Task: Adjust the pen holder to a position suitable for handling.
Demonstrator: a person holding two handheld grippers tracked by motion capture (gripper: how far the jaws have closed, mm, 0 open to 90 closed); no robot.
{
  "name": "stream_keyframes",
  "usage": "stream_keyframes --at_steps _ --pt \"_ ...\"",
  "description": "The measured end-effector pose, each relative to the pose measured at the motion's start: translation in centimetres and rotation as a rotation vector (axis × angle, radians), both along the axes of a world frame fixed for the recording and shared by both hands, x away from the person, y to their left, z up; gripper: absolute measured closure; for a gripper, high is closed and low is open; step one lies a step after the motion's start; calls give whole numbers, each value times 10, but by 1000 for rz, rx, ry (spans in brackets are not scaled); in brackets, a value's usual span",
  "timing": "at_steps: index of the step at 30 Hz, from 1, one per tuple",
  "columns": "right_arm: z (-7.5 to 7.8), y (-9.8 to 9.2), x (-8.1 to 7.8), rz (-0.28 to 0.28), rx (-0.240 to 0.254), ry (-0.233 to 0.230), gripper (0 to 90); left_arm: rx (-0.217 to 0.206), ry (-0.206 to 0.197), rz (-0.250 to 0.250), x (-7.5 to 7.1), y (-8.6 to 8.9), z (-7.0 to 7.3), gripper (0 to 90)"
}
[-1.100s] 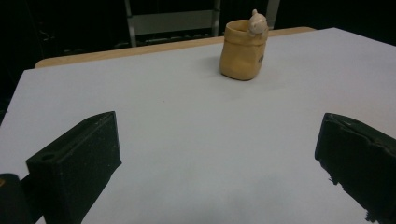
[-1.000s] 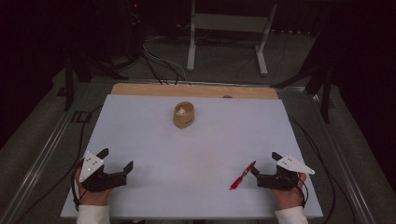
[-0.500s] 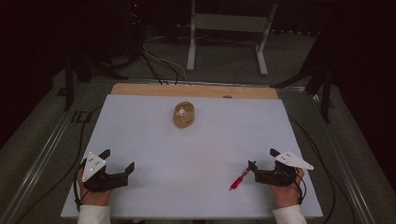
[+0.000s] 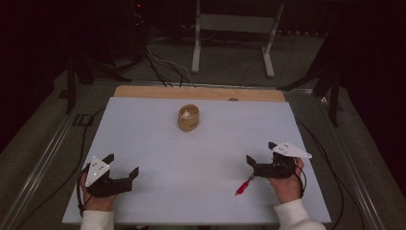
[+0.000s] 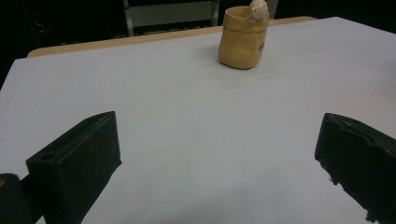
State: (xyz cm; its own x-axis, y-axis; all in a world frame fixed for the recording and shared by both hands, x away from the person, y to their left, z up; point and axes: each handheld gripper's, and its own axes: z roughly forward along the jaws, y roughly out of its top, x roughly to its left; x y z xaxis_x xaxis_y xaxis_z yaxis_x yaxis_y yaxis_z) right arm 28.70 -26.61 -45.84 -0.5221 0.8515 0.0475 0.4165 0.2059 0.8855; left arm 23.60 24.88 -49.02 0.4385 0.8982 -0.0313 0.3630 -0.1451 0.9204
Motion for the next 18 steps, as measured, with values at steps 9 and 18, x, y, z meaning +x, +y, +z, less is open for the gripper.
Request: stream_keyframes --at_steps 9,18 --pt "17 14 19 56 33 14 2 -2 0 2 1 0 -1 7" --pt "34 36 39 84 2 -1 2 -5 1 8 1 1 -2 7"
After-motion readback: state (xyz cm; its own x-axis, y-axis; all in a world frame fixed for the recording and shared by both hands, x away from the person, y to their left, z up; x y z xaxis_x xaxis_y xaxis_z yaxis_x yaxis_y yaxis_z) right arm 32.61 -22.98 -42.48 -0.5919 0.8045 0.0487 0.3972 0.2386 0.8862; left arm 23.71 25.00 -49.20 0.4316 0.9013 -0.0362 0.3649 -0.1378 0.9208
